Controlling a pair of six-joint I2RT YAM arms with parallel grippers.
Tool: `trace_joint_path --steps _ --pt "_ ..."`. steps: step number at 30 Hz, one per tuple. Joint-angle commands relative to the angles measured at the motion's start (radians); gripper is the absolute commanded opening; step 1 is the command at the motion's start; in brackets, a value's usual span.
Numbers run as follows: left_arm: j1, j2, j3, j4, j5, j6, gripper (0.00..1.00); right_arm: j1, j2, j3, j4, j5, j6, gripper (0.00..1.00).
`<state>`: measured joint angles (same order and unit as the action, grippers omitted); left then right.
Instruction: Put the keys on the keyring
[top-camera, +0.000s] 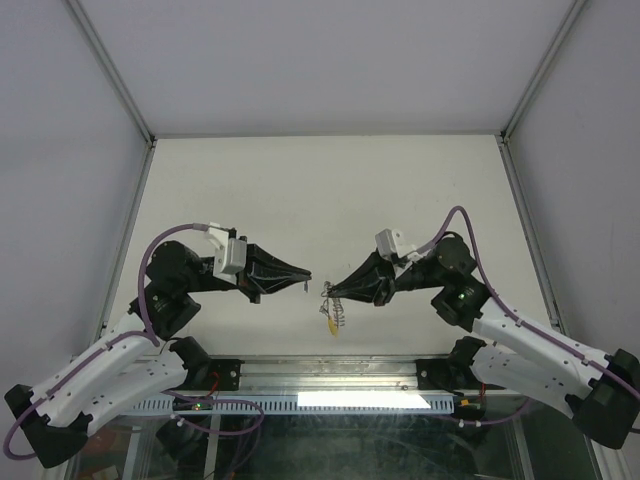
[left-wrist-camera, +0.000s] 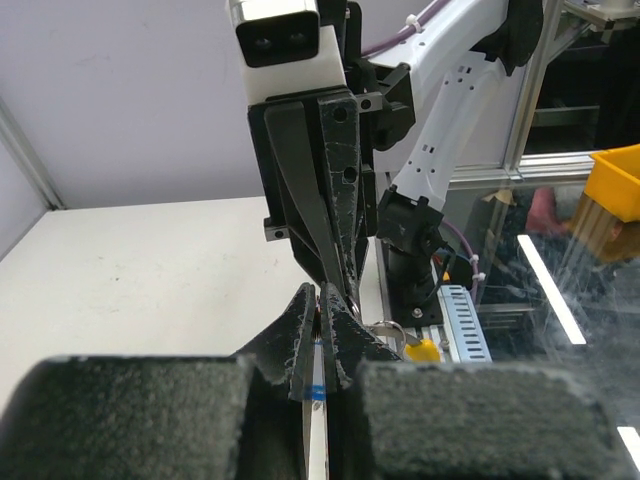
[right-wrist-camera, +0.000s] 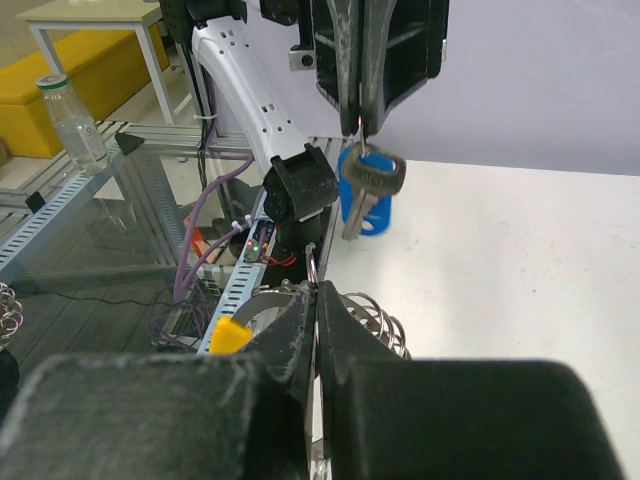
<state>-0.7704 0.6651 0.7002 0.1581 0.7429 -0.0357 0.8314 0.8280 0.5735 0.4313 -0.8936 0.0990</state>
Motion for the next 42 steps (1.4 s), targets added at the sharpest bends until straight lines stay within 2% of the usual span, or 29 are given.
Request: trace_joint_path --steps 1,23,42 --pt "0.009 0.021 0.032 0.057 0.054 -0.006 0.00 -0.003 0.035 0.064 0.136 -0.025 0.040 0.00" --pt "0.010 0.046 0.030 0.068 0.089 -0.013 0.00 0.001 0.113 0.082 0.273 -0.038 0.091 0.00" --pt "0.009 0.058 0.034 0.060 0.114 -0.015 0.00 0.015 0.137 0.096 0.288 -0.037 0.100 0.00"
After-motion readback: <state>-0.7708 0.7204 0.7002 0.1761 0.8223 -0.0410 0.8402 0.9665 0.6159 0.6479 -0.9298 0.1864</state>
